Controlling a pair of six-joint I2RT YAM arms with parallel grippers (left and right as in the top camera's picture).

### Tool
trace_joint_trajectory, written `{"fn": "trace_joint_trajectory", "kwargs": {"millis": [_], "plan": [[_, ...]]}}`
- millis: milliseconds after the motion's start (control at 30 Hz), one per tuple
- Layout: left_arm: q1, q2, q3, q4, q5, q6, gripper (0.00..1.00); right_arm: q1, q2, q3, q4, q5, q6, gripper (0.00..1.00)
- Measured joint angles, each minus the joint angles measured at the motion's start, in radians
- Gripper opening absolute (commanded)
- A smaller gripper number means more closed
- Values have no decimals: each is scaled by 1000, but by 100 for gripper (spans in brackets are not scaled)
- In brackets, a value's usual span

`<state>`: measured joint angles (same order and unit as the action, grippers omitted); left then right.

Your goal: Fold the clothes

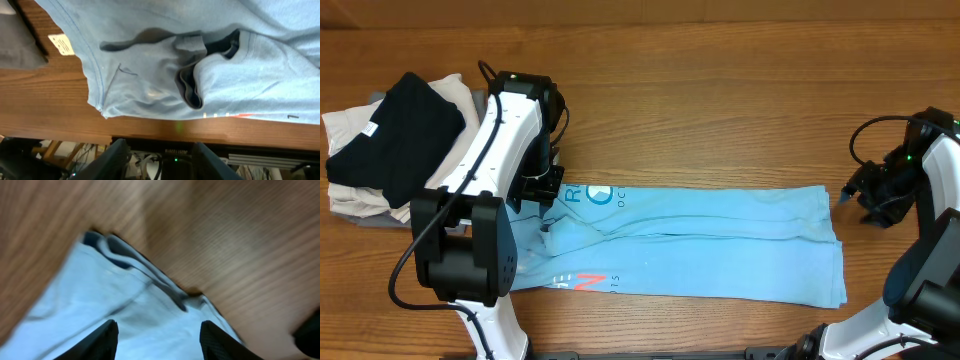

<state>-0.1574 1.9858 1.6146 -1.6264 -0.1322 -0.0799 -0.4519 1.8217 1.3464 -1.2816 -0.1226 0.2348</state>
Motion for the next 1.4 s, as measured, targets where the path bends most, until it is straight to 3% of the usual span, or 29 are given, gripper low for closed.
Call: {"fn": "trace_joint_trajectory", "kwargs": {"millis": [167, 367, 433, 567, 833, 967, 1233, 1400], "plan": [[0, 0, 18, -15, 0, 0, 38, 1, 0, 0, 41, -140, -53, 52], [1, -60, 134, -37, 0, -6, 41, 1, -30, 0, 62, -300, -114, 55], [4, -122, 176, -36, 0, -23, 46, 1, -84, -1, 63, -335, -129, 56], [26, -288, 218, -12, -1, -61, 63, 1, -274, -2, 76, -372, -143, 62], [46, -477, 213, 11, 63, -108, 68, 18, -583, -1, 75, -398, -129, 64], [45, -466, 85, 86, 111, -101, 73, 37, -565, -1, 31, -396, -116, 64], [39, -429, -338, 377, 243, -35, 78, 75, -537, -1, 40, -388, -114, 64], [39, -415, -476, 549, 242, -5, 81, 80, -537, -1, 41, -386, -112, 65]]}}
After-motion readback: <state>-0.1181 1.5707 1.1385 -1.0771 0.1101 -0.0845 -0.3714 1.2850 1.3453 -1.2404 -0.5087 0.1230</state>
